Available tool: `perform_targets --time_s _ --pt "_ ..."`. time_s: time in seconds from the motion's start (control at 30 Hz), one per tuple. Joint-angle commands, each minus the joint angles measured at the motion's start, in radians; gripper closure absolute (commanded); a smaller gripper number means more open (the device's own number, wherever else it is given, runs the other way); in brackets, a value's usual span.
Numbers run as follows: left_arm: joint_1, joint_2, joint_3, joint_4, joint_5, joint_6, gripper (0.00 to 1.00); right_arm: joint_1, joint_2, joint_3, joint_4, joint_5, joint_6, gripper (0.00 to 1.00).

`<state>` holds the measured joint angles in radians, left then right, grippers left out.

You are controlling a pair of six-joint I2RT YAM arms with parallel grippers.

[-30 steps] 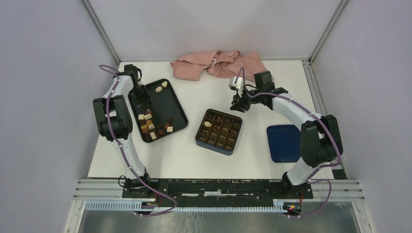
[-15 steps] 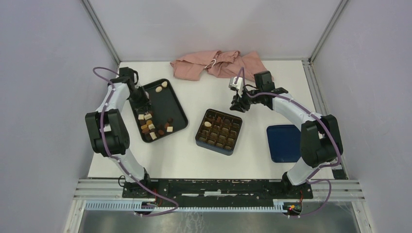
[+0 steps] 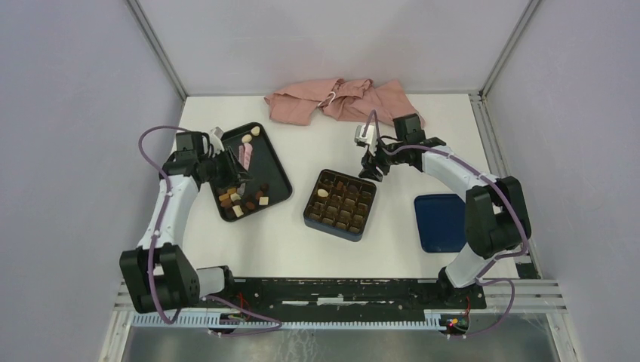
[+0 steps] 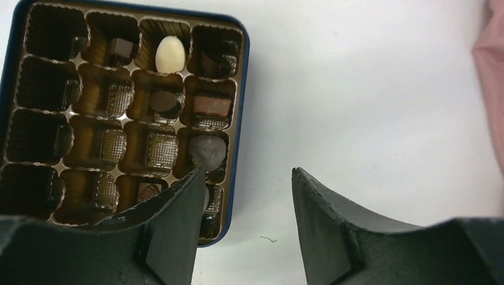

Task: Pack the chocolate
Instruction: Pick up the fake chocolate from the plate, then place the fake chocolate in the packing box.

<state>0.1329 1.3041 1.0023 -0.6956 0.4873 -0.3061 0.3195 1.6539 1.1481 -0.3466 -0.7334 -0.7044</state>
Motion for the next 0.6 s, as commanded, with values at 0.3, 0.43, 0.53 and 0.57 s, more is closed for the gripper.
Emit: perform_targets --time_s 0.3,0.43,0.53,0.57 --pt "-0.223 -0.235 -0.05 0.115 0.18 -0.039 0.91 0.052 0.124 0.061 -0.072 0.082 -0.044 0.43" --pt "-0.339 -0.253 -0.074 0.157 0.141 -0.077 0.91 0.053 0.134 0.063 -0.066 0.104 -0.047 0.43" --pt "-0.406 -0.255 -0.088 0.174 0.113 -0.094 0.91 0.053 0.135 0.059 -0.05 0.106 -0.032 0.44" --pt "-0.428 -0.255 -0.093 0.181 0.102 -0.101 0.91 0.055 0.137 0.056 -0.039 0.104 -0.023 0.44"
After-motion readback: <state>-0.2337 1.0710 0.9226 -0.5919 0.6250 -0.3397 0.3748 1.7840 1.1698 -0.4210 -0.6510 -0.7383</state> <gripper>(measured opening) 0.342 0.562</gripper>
